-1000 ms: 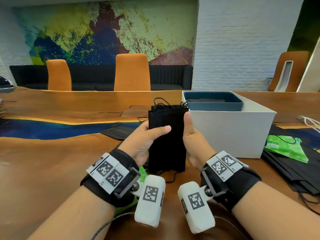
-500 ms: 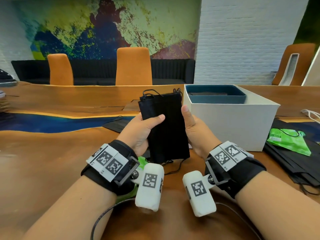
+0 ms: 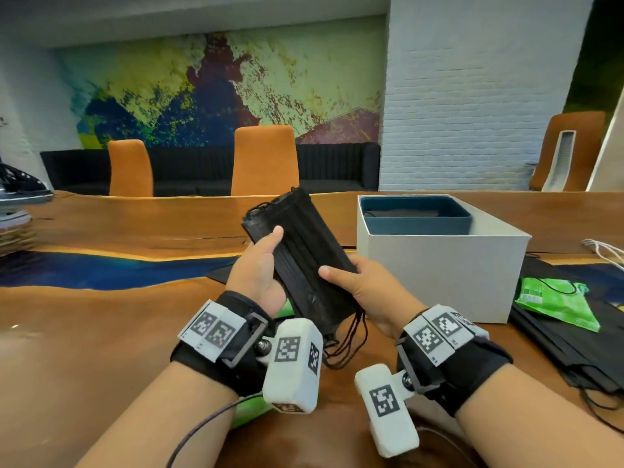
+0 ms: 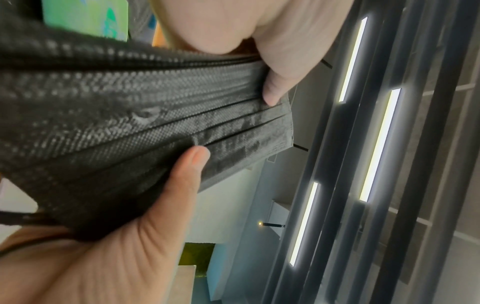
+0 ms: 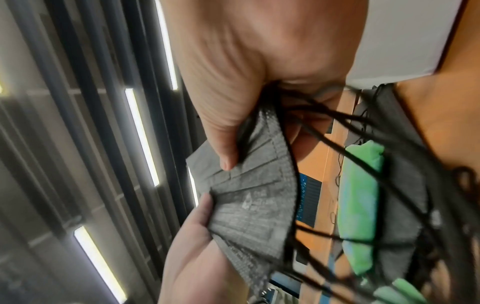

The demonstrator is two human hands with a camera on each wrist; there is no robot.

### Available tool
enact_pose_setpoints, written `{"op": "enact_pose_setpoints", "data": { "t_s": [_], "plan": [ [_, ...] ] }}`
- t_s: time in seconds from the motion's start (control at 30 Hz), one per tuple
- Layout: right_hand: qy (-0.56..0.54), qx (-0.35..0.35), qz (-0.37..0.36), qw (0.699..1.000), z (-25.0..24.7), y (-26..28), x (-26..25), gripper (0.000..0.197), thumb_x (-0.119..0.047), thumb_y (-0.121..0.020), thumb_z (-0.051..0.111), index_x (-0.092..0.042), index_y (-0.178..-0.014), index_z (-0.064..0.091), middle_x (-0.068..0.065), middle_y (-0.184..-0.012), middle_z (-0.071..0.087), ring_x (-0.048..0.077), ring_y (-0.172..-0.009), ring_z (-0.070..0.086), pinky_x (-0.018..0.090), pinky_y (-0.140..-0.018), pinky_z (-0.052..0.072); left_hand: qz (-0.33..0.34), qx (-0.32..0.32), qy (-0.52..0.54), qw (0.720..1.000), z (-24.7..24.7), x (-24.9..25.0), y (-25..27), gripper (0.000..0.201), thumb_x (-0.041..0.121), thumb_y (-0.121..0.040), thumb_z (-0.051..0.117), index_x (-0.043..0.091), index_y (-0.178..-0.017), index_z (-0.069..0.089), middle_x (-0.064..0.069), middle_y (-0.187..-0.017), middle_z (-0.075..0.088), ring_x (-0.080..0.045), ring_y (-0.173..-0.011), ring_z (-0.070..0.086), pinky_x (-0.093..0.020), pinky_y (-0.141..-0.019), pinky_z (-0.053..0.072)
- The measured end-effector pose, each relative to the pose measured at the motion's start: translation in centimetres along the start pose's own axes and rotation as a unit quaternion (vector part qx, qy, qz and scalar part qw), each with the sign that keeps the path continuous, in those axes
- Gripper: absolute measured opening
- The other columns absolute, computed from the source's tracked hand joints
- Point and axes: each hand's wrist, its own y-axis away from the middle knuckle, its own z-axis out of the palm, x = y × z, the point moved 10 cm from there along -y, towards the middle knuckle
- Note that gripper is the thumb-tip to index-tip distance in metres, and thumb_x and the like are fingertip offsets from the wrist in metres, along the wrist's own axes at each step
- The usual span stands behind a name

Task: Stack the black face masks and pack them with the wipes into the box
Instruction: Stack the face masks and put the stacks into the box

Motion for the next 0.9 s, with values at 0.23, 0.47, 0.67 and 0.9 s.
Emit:
{"op": "enact_pose_setpoints", "data": {
  "t_s": [0.23, 0.47, 0.67, 0.9],
  "plan": [
    [-0.167, 0.013, 0.04, 0.985, 0.0, 1.0, -0.5, 0.021, -0.024, -0.088, 0.065, -0.014, -0.106, 0.061, 0.005, -0.089, 0.072, 0.011, -0.069, 0.069, 0.026, -0.059, 0.055, 0.081, 0.1, 0.022, 0.991, -2.2, 3.4, -3.3, 0.092, 0.068, -0.059, 0.063, 0.029, -0.14, 0.042, -0.009, -0.129, 0.059, -0.036, -0.105, 0.064, -0.056, -0.075, 0.054],
    [-0.256, 0.06, 0.048, 0.964, -2.3, 2.6, -2.9, 0.012, -0.014, -0.098, 0.048, -0.008, -0.105, 0.056, 0.009, -0.084, 0.067, 0.013, -0.06, 0.066, 0.018, -0.05, 0.053, 0.144, 0.07, 0.002, 0.987, 3.6, 4.7, 0.4, 0.056, 0.051, -0.093, 0.049, 0.012, -0.133, 0.048, -0.008, -0.124, 0.059, -0.023, -0.106, 0.061, -0.04, -0.091, 0.052],
    [-0.235, 0.2, 0.014, 0.951, -12.7, 3.2, -7.0, 0.007, -0.015, -0.098, 0.05, -0.01, -0.093, 0.052, 0.009, -0.081, 0.058, 0.01, -0.057, 0.055, 0.013, -0.043, 0.046, 0.132, -0.029, -0.139, 0.981, 8.0, 3.9, -0.7, 0.022, 0.021, -0.098, 0.05, 0.019, -0.12, 0.054, -0.004, -0.113, 0.067, -0.019, -0.091, 0.067, -0.034, -0.073, 0.054],
    [-0.192, 0.259, 0.024, 0.946, -21.7, 0.3, -10.0, 0.019, -0.015, -0.1, 0.045, -0.005, -0.085, 0.05, 0.006, -0.073, 0.053, 0.006, -0.045, 0.047, 0.011, -0.033, 0.037, 0.104, -0.079, -0.333, 0.934, 12.1, 2.7, -3.0, 0.034, 0.036, -0.102, 0.033, 0.022, -0.132, 0.043, -0.004, -0.134, 0.054, -0.02, -0.12, 0.052, -0.04, -0.105, 0.04]
  ]
}}
